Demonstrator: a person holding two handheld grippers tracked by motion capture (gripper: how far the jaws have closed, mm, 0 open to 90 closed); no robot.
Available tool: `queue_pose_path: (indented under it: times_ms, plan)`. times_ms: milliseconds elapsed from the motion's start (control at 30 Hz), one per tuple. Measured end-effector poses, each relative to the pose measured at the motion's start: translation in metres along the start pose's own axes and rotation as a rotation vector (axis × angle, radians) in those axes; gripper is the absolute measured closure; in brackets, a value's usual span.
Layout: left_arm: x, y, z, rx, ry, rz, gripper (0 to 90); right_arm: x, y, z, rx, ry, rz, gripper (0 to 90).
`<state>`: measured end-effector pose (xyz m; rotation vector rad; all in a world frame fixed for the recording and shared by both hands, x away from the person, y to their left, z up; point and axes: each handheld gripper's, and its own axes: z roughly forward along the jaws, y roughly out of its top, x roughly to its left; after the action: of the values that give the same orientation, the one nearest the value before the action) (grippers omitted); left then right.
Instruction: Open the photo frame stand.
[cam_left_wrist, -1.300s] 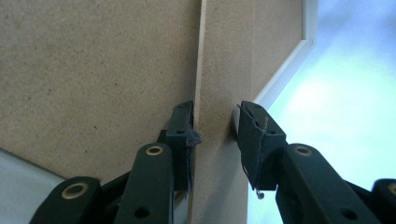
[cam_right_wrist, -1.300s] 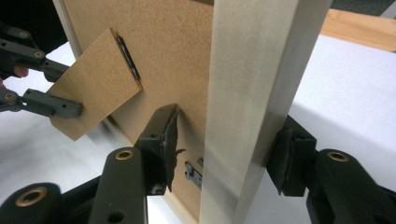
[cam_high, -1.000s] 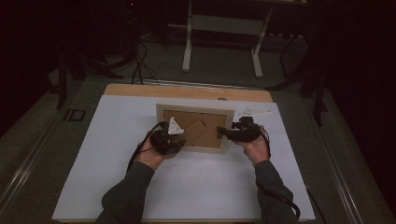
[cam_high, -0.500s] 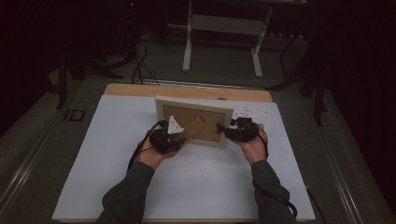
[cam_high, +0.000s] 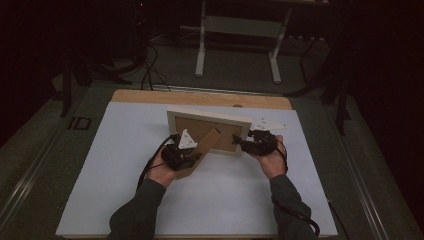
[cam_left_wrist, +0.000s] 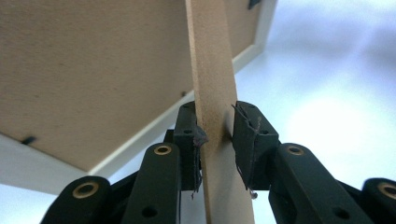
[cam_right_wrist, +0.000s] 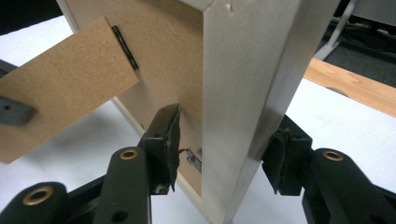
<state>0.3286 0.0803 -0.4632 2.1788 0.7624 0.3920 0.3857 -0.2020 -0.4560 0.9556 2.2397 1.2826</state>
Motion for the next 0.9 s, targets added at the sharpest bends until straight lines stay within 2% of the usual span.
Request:
queue_pose_path:
  times_ms: [67, 133, 267, 433, 733, 900]
  plan:
    - [0.0, -0.004, -0.003, -0.023, -0.071, -0.018, 64.8, 0.001, 0.0, -0.001, 0.0, 0.003, -0.003, 50.9]
    - [-0.001, -0.008, -0.004, -0.02, -0.1, -0.027, 62.5, 0.002, -0.001, -0.002, 0.001, 0.004, -0.012, 51.1]
    - [-0.003, -0.016, -0.004, -0.008, -0.114, -0.032, 61.3, 0.005, -0.002, -0.005, 0.004, 0.006, -0.022, 51.1]
    - [-0.005, -0.023, -0.006, -0.008, -0.117, -0.038, 61.4, 0.007, -0.003, -0.006, 0.001, 0.007, -0.03, 51.1]
    - [-0.013, -0.036, -0.007, 0.03, -0.079, -0.014, 61.4, 0.011, -0.006, -0.01, 0.001, 0.006, -0.036, 51.0]
    - [-0.013, -0.045, -0.01, 0.018, -0.074, -0.035, 61.3, 0.013, -0.007, -0.011, -0.001, 0.004, -0.037, 50.8]
